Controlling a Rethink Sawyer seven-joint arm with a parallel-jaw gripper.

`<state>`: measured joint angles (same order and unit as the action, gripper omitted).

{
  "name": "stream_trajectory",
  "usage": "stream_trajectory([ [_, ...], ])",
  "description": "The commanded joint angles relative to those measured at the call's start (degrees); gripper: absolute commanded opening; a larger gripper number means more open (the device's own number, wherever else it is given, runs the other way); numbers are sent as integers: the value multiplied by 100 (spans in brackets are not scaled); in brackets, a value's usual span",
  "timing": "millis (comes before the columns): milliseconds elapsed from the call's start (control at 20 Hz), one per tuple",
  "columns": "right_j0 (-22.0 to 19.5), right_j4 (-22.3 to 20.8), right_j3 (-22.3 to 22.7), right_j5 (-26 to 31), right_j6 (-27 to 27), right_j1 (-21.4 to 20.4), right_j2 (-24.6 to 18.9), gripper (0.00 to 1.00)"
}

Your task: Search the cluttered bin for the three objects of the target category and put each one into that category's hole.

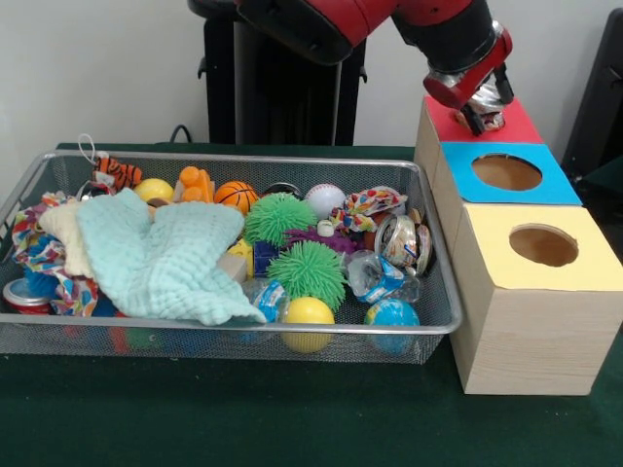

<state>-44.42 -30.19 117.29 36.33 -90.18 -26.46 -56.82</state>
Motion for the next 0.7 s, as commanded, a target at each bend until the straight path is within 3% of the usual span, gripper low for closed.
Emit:
stream_trajectory([
  [50,251,-253,-759,1790,729,-418,882,100],
  [400,362,-151,-844,2681,813,-632,1044,100],
  [700,379,-109,-900,3037,763,-707,1096,100],
])
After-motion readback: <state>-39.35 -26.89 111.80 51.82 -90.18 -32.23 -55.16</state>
